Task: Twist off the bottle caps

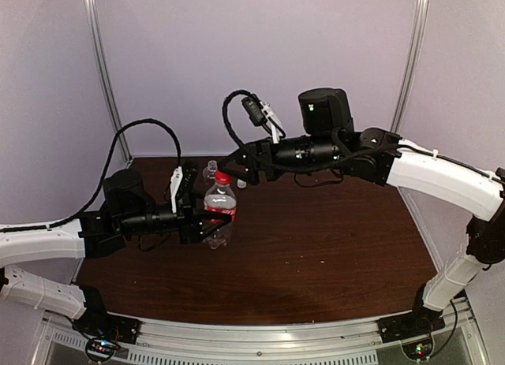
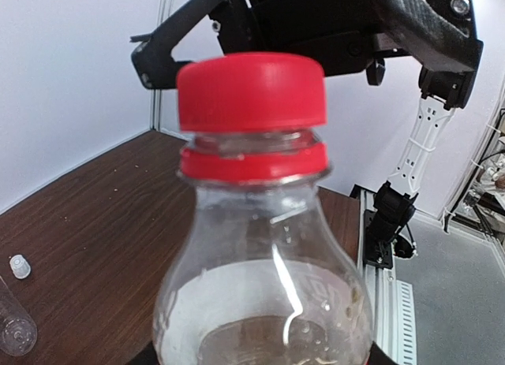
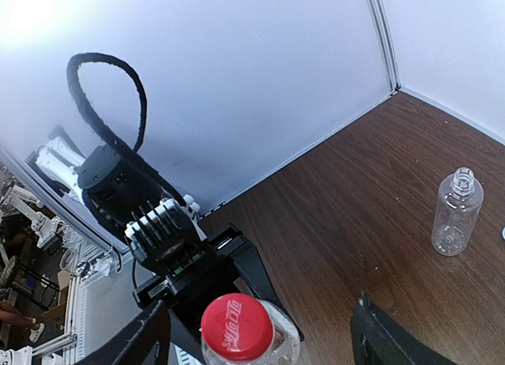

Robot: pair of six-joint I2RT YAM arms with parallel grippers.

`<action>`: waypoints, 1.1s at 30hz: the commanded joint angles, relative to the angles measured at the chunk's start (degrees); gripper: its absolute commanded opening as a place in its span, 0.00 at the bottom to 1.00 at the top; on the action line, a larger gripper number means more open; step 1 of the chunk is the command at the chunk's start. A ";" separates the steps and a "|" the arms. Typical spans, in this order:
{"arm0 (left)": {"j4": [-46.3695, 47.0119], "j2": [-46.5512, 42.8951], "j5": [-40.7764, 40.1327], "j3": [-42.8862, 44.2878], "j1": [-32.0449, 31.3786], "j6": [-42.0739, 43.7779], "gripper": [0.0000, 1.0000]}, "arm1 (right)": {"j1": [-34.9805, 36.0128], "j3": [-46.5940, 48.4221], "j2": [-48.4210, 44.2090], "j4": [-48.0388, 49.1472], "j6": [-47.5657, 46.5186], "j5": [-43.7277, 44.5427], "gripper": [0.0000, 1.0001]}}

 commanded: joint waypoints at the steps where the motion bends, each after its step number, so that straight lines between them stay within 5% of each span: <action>1: 0.34 0.31 -2.72 2.40 -0.21 0.84 0.30 | 0.84 2.58 2.03 1.01 1.61 1.76 0.77; 14: -0.52 -0.13 -3.71 2.41 -0.16 1.18 0.30 | 1.19 3.01 3.65 1.45 1.93 -0.83 0.47; 33: -1.30 -0.36 -4.97 2.36 -0.22 1.60 0.30 | 1.38 2.69 4.39 2.12 1.88 -3.47 0.32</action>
